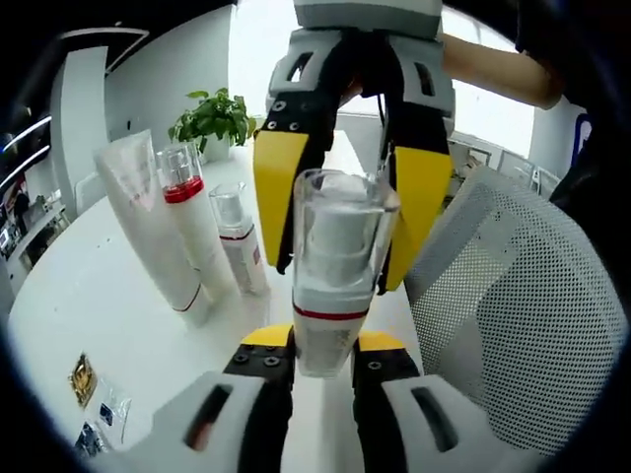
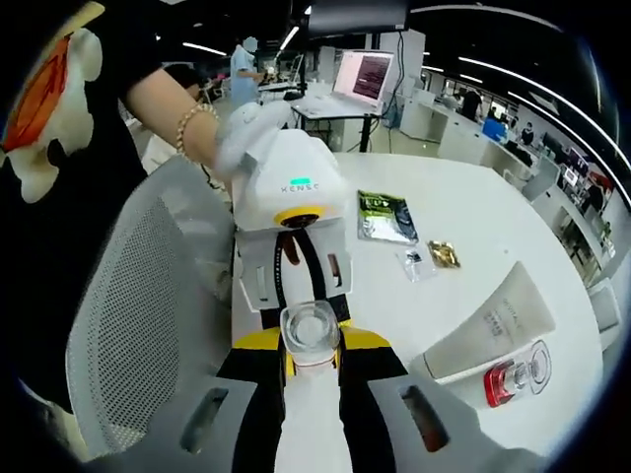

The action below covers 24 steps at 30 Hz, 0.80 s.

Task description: Arrange the skincare products in the storage area until every visible bottle or jar stands upright without overlapping.

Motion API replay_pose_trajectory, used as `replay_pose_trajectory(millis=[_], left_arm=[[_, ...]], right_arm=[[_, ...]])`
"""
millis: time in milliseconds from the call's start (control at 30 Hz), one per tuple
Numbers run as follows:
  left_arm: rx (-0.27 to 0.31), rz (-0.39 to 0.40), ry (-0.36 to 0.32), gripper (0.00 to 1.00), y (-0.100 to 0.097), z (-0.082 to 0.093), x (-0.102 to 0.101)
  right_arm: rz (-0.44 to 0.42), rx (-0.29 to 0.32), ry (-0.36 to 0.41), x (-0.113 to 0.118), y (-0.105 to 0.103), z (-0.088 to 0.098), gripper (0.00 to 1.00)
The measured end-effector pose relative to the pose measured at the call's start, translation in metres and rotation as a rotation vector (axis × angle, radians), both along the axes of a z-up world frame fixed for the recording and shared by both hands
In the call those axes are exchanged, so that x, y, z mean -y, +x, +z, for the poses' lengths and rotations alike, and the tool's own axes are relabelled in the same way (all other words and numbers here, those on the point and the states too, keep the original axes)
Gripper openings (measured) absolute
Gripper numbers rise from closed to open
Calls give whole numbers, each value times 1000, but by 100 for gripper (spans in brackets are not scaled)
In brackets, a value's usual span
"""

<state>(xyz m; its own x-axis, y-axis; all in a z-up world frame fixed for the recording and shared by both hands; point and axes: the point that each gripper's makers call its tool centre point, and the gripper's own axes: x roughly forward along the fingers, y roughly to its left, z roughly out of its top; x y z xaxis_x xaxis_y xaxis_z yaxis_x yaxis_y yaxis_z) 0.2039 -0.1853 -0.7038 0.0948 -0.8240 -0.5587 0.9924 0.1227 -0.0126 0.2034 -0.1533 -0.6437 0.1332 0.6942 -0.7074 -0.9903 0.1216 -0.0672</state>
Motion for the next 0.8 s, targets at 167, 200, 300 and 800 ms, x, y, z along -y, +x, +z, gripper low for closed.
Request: replay_pose_trajectory(millis=[167,200,300,800], left_arm=[[-8,0,-2,19,2,-7,0],[-6,1,-2,19,2,-9,0],[-11,1,1,19,2,-12,0],[-13,-12,32,19,4,-32,2]], right_arm=[[-6,-8,-11,1,1,-7,19],[-7,-8,-12,1,2,-8,19],[-4,-14,-18,2,3,-13,19],[-12,-24,-54,3,6,-34,20]])
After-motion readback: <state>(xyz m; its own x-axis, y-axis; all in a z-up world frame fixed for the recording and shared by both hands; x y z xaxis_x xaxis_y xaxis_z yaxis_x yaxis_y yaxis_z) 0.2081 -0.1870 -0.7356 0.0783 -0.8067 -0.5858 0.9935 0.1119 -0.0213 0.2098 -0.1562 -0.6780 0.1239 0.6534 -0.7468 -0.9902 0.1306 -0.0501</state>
